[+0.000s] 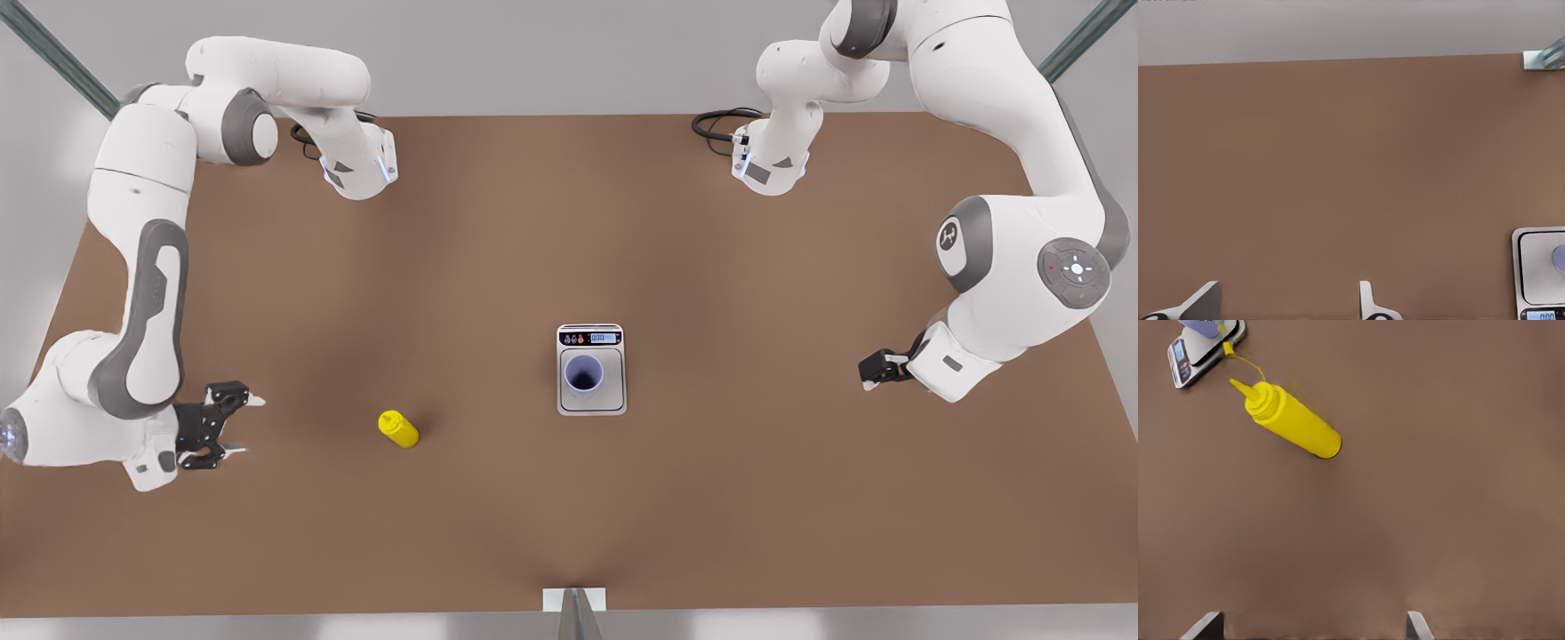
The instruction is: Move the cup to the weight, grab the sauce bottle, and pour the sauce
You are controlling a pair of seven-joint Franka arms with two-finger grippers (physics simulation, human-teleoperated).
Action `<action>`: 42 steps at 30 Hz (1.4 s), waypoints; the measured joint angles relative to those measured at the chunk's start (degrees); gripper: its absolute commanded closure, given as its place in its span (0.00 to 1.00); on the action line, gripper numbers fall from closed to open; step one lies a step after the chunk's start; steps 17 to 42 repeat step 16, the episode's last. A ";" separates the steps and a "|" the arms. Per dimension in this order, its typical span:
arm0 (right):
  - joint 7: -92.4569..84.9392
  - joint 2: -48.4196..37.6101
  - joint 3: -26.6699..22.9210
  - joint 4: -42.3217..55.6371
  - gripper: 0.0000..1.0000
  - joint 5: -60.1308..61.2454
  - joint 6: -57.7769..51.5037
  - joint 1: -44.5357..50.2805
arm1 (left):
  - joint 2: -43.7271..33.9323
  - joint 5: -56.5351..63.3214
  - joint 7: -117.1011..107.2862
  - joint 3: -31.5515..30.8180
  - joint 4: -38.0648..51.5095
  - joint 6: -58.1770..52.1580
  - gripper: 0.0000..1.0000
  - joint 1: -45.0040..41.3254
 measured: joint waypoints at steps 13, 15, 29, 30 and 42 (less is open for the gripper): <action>54.08 -27.58 -2.32 -21.10 0.00 -13.28 7.60 12.02 | 0.00 0.00 0.00 0.02 0.00 0.07 0.00 0.00; 54.03 -27.68 -2.32 -21.29 0.00 -13.07 7.62 12.02 | 0.00 0.00 0.00 0.00 0.00 0.00 0.00 -0.04; 53.99 -27.74 -2.32 -21.35 0.00 -12.99 7.61 12.02 | 0.00 0.00 0.00 0.00 0.00 0.00 0.00 -0.08; 53.99 -27.74 -2.32 -21.35 0.00 -12.99 7.61 12.02 | 0.00 0.00 0.00 0.00 0.00 0.00 0.00 -0.08; 53.99 -27.74 -2.32 -21.35 0.00 -12.99 7.61 12.02 | 0.00 0.00 0.00 0.00 0.00 0.00 0.00 -0.08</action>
